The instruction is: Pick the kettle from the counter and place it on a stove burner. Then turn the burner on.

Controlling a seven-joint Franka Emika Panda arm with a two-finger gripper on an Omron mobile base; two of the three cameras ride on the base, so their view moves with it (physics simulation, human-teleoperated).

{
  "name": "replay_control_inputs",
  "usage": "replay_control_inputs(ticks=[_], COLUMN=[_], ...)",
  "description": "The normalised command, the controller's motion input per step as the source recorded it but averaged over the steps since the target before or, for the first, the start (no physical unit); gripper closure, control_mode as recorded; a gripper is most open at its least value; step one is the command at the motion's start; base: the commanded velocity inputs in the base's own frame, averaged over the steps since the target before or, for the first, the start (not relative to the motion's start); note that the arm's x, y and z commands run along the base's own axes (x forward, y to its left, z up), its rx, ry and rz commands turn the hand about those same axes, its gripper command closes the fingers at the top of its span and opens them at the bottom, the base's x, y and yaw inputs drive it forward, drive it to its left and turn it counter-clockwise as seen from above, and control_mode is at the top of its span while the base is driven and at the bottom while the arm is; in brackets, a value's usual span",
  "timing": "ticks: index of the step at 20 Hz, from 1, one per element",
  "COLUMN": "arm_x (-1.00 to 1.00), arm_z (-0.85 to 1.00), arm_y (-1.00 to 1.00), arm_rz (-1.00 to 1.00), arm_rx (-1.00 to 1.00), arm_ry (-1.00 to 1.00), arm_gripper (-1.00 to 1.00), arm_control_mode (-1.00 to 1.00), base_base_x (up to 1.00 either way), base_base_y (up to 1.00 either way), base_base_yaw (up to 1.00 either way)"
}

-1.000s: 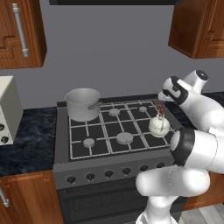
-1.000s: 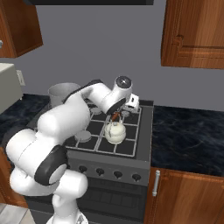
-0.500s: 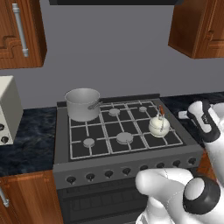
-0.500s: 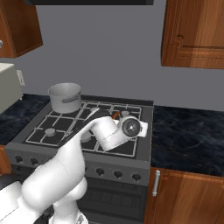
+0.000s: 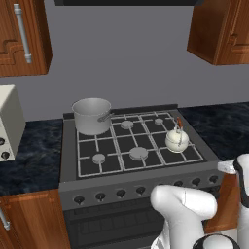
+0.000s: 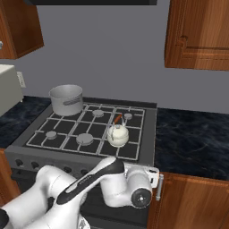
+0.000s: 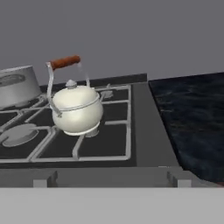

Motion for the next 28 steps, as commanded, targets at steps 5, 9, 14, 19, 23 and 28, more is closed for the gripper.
replay_control_inputs(ticks=[5,9,14,19,23,28], arm_x=[-0.97,-0.31,-0.02,0.06,0.1,0.19], arm_z=[-0.79,-0.76,-0.5,-0.18,-0.04,-0.01], arm_y=[-0.17,0.0,-0.02,-0.12,-0.25,-0.26], arm_rz=[0.05,0.06,0.05,0.0,0.02,0.02], arm_rx=[0.0,-0.03,-0.01,0.0,0.0,0.01], arm_ry=[-0.14,-0.12,-0.16,-0.1,-0.09,-0.08], arm_gripper=[-1.0,-1.0,-1.0,-1.0,-1.0,-1.0], arm_control_mode=[-1.0,-1.0,-1.0,-1.0,-1.0,-1.0], base_base_x=[0.0,0.0,0.0,0.0,0.0,0.0], base_base_y=[0.0,0.0,0.0,0.0,0.0,0.0], base_base_yaw=[0.0,0.0,0.0,0.0,0.0,0.0])
